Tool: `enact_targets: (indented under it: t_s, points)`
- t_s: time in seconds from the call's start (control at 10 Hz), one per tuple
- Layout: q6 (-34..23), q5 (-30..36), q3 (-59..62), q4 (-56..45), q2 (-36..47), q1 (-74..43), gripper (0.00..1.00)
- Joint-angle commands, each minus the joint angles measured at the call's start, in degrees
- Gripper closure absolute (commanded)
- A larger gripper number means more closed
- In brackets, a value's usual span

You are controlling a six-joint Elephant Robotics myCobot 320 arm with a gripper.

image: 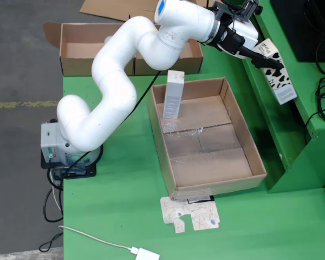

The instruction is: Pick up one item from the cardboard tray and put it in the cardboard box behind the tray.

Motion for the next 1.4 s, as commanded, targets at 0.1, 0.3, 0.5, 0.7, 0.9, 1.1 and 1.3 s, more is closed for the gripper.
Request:
enact_targets:
  t_s: [0.1, 0.3, 0.5, 0.7, 0.9, 1.1, 1.3]
  points:
    - [4.2, 12.7, 1.7, -20.9, 8.3, 4.9, 1.0]
    - [3.7, 12.6, 1.7, -20.5, 7.9, 7.5, 1.0]
    - [4.0, 13.1, 1.7, -21.6, 8.3, 9.1, 1.0]
    - [3.8, 12.8, 1.7, -23.9, 9.4, 12.2, 1.0]
    - [5.2, 12.4, 1.7, -27.9, 11.6, 16.2, 1.0]
    - [6.2, 12.4, 1.7, -30.1, 12.5, 18.3, 1.0]
    - [7.9, 13.0, 1.7, -34.3, 14.5, 21.7, 1.0]
